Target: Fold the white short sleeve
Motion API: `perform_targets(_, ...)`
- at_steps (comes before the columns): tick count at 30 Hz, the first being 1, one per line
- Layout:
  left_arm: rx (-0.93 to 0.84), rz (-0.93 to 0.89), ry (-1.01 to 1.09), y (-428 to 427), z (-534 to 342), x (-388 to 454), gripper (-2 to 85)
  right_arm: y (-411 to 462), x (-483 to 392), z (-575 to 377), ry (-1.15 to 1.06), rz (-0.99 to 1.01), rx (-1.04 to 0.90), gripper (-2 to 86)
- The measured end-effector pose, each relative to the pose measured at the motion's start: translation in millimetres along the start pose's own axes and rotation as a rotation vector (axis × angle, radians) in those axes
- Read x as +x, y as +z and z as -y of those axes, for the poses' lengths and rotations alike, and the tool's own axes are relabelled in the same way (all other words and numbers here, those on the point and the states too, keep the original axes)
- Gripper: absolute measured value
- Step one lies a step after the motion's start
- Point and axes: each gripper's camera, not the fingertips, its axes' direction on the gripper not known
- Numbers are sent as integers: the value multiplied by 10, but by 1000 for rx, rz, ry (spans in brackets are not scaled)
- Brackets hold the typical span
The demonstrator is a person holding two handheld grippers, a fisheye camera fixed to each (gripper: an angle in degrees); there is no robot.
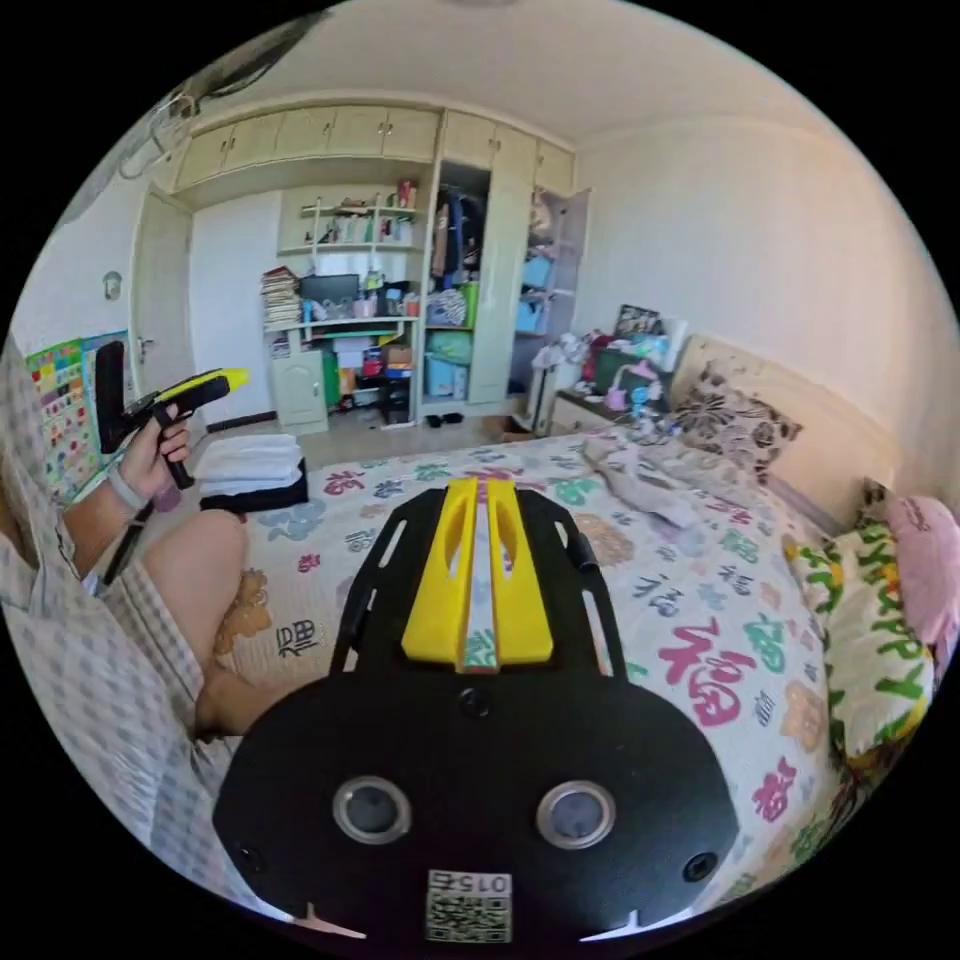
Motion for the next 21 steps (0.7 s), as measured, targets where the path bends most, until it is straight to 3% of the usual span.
perform_targets(2, 67, -51, 34, 382, 112, 688, 3, -674, 65, -137, 21, -184, 103, 44)
perform_targets(5, 13, -441, 3, 1085, 340, 1644, 16, -1508, 184, -311, 26, -405, 189, 53)
perform_targets(7, -42, -693, 53, 1487, 509, 2510, 52, -1771, 424, -329, 57, -409, -2, 79)
perform_targets(10, -233, -869, 132, 1895, 565, 3593, 87, -1837, 719, -495, 175, -377, -288, 101)
perform_targets(13, -392, -933, 182, 2130, 414, 4324, 96, -1687, 781, -711, 226, -236, -515, 106)
perform_targets(18, -500, -961, 85, 2374, 165, 4531, 87, -1073, 603, -940, 249, -54, -762, 98)
perform_targets(21, -542, -1009, 40, 2556, 156, 4441, 88, -1099, 794, -777, 370, -60, -741, 5)
